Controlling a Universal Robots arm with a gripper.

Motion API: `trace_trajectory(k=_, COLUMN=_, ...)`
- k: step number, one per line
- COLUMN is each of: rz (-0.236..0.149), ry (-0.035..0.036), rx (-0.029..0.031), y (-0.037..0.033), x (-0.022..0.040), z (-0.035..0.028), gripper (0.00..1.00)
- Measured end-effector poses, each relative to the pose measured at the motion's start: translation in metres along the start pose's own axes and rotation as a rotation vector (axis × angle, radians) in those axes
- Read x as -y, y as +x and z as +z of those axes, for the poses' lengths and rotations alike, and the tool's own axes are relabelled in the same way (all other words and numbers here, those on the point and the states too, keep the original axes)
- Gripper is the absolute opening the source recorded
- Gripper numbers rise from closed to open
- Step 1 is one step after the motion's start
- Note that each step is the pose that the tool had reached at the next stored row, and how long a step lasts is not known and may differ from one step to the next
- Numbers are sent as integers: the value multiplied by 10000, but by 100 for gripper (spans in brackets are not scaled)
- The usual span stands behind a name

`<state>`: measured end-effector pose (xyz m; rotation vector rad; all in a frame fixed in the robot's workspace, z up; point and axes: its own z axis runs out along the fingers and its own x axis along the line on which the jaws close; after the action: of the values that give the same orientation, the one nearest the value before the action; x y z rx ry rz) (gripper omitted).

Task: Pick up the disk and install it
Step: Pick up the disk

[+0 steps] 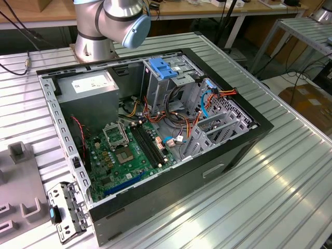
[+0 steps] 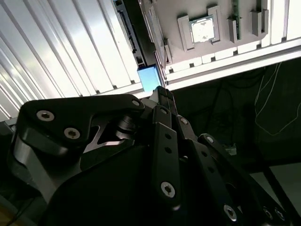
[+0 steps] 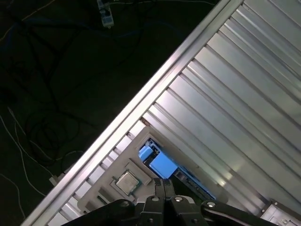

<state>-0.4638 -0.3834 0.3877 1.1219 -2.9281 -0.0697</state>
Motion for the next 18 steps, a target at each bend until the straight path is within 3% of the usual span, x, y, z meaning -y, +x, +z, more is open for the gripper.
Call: trace_trajectory(k=18, rz=-2133, ry=-24, rx=-93, y=0, x=0, z=0, gripper=11)
